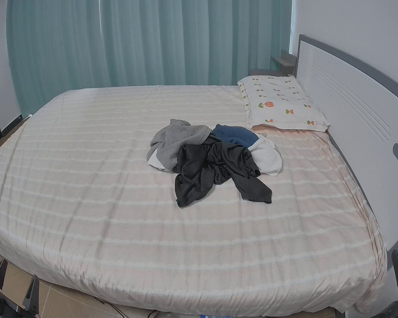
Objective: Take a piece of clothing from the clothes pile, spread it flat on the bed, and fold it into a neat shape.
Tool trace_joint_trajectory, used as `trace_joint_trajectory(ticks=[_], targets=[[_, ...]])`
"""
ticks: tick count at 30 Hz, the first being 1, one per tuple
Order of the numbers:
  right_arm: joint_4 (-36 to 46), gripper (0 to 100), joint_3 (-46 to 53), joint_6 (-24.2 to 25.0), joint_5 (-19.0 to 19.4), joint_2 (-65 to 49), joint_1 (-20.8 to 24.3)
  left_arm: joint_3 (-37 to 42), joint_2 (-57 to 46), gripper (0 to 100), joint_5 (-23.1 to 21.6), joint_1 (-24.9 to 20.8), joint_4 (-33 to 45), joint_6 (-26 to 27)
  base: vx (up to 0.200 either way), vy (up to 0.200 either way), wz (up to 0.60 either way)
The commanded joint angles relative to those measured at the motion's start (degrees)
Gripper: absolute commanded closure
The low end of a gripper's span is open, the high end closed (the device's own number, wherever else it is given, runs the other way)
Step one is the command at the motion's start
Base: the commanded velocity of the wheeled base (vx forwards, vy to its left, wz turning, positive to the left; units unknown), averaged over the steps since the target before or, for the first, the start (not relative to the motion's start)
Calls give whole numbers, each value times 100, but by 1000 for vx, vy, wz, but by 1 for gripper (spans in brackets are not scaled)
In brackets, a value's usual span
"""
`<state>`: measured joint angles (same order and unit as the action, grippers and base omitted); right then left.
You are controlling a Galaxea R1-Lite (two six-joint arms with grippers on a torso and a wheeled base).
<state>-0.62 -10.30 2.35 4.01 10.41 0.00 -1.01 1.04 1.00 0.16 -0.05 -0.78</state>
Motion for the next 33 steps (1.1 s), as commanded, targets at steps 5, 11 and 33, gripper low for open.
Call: trace_joint_trajectory(ticks=[5, 11, 33], targets=[[-1546, 0, -376, 424, 689, 4478, 53, 101, -77, 0, 6, 2, -4, -10, 0, 0, 0], [-2891, 0, -921, 978, 460, 6878, 536, 101, -77, 0, 6, 2, -4, -10, 0, 0, 0], [-3787, 0, -5026, 2314, -1227, 12195, 1160, 101, -77, 0, -3, 2, -4, -19, 0, 0, 0]])
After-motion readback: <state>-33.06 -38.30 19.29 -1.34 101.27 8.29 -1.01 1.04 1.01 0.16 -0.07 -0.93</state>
